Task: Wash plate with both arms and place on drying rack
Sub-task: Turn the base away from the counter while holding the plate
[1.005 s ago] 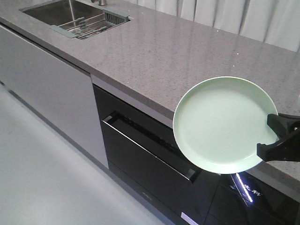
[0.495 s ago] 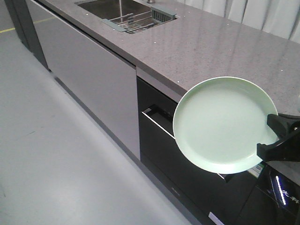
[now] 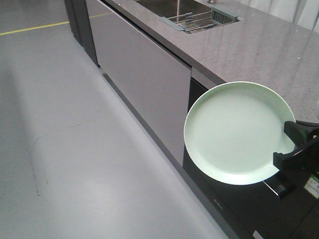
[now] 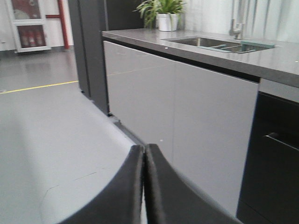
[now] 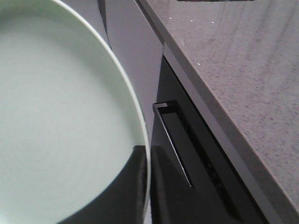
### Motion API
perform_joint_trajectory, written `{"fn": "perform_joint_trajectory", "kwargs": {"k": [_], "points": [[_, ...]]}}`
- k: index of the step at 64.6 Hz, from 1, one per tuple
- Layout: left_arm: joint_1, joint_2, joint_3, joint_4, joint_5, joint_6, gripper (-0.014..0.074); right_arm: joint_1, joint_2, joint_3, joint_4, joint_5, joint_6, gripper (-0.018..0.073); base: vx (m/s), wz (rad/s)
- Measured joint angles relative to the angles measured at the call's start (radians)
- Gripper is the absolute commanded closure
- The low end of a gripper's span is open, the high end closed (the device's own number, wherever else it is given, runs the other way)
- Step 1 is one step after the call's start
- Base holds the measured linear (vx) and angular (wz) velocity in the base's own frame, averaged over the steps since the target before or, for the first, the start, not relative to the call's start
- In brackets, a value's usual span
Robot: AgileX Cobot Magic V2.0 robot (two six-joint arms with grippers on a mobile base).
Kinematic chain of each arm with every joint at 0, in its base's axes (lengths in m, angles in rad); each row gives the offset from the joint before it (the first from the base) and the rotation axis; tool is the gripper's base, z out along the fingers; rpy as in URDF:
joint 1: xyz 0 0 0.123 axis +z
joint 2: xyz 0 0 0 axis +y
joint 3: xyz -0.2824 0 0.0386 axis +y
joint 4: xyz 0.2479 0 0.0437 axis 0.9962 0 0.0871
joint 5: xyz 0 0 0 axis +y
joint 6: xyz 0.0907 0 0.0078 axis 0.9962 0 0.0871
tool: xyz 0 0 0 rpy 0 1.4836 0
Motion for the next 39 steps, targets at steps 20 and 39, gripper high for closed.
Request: {"fn": "perform_joint_trajectory", "kwargs": {"k": [20,39], "points": [[0.0,0.0,0.0,0.0,0.0,0.0,0.0602,0.0,0.0,0.0,0.0,0.0,0.0,0.0569,-0.05,0.41],[0.0,0.0,0.0,0.0,0.0,0.0,0.0602,0.0,0.0,0.0,0.0,0.0,0.0,0.0569,-0.03,0.47]]}}
